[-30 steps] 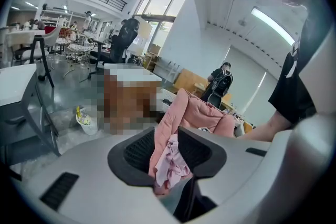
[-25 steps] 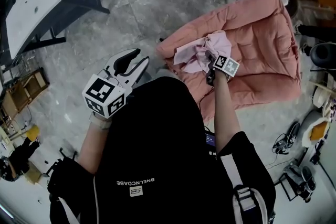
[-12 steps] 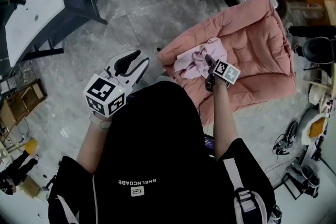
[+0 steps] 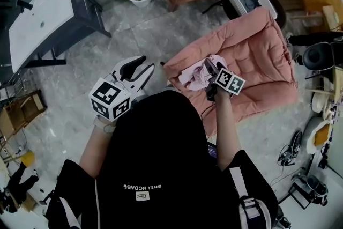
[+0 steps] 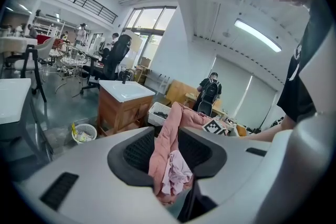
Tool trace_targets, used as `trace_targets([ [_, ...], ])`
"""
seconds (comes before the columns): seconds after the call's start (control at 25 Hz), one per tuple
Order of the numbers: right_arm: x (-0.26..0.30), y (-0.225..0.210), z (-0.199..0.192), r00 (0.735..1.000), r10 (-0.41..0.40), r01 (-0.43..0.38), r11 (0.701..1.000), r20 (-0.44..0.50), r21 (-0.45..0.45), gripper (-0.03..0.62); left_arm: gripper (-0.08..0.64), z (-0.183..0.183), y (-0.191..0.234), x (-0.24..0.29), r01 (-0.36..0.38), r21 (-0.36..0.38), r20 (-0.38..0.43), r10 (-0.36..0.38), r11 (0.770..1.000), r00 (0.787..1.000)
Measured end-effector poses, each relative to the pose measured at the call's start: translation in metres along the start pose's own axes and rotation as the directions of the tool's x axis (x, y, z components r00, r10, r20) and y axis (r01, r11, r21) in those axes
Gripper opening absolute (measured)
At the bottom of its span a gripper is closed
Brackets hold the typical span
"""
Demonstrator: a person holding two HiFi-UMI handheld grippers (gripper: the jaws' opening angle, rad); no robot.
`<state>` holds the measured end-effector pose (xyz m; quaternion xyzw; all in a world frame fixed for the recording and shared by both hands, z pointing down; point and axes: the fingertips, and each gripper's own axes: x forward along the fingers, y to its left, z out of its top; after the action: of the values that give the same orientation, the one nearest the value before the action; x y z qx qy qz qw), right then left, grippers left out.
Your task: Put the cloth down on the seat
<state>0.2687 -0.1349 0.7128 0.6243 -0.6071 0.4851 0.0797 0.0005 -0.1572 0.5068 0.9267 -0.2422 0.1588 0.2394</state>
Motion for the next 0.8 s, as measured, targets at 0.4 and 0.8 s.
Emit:
trace_targets([
  [0.4,-0.031,0.148,0.037,0.969,0.24,-0.227,0.958,0.06,-0.176,0.332,0.13,0.03,0.017,-0.036,-0.034,-0.009,0.082,0.035,0.999,0.996],
  [0.8,-0.064,0.275,0.064,0.874,0.472,-0.388,0.821,0.115,-0.419,0.077,0.13,0.045,0.039,-0.071,-0.122,-0.041,0.19,0.128,0.992,0.974],
])
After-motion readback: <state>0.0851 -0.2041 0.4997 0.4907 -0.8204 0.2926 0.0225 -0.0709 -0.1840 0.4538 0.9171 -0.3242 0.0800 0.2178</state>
